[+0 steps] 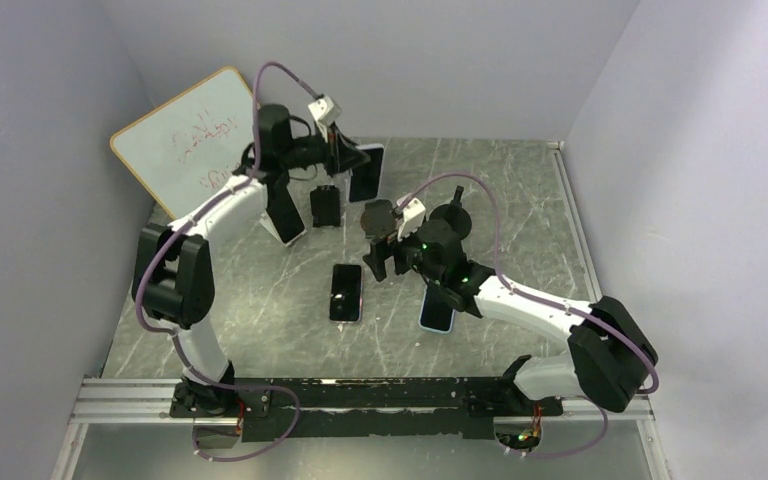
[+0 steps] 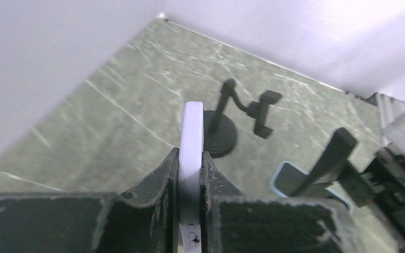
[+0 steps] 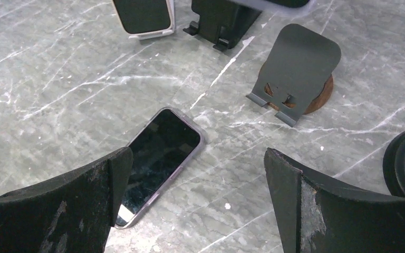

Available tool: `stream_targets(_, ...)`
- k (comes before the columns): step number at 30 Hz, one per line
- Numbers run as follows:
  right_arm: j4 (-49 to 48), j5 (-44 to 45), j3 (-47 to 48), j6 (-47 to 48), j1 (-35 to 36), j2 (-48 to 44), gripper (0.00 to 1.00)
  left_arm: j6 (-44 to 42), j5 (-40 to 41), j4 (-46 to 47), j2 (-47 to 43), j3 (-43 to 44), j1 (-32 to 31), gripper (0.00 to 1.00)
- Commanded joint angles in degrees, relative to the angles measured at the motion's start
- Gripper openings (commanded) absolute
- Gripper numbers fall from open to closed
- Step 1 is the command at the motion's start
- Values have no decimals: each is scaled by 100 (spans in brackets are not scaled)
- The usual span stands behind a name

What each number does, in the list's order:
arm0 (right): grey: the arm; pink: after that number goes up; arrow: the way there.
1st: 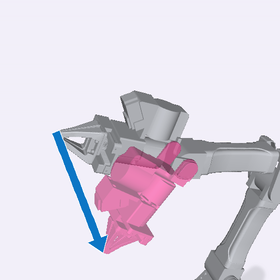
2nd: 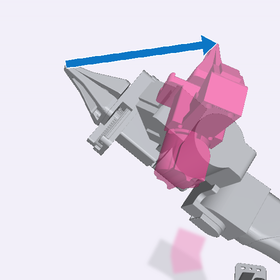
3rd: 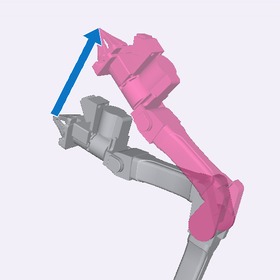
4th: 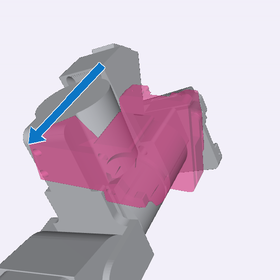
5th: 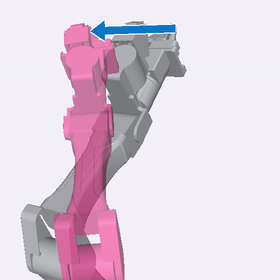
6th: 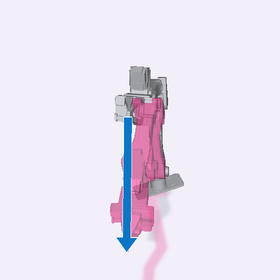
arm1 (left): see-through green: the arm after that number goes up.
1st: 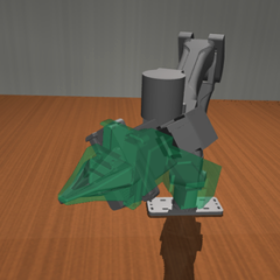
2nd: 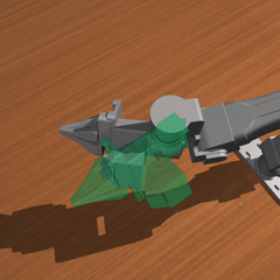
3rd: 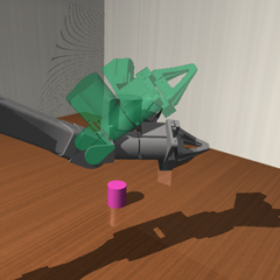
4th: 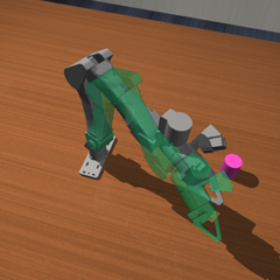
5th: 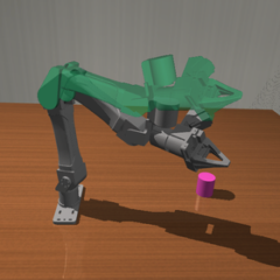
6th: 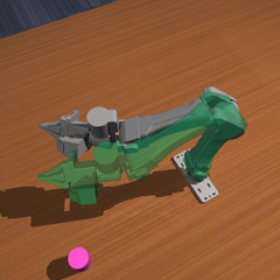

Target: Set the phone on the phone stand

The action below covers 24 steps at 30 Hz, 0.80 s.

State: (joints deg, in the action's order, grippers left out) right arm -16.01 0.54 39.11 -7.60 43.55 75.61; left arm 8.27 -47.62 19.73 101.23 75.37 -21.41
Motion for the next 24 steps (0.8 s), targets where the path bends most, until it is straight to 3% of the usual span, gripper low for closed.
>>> stream_targets(1,-363,-208,-209,71,-35,-196,100,-1507,-995,-1625,548,1138,617,5)
stream_targets(8,-434,-300,-372,56,-57,-329,100,-1728,-1858,-1367,772,1359,1349,5)
stream_targets(12,-413,-276,-371,69,-51,-366,100,-1115,-2288,-535,985,1199,1504,5)
stream_targets(15,-382,-260,-321,82,-48,-302,100,477,-2501,1538,1126,737,1542,5)
stream_targets(18,-336,-251,-253,89,-50,-226,100,2817,-2587,4630,1570,418,1651,5)
stream_targets(21,-305,-251,-196,85,-44,-182,100,5396,-2566,7784,2533,681,1801,5)
stream_targets(22,-284,-239,-180,92,-48,-171,100,6034,-2552,8345,2783,846,1839,5)
stream_targets(24,-269,-234,-174,109,-45,-164,100,6316,-2585,8412,2981,1004,1884,5)
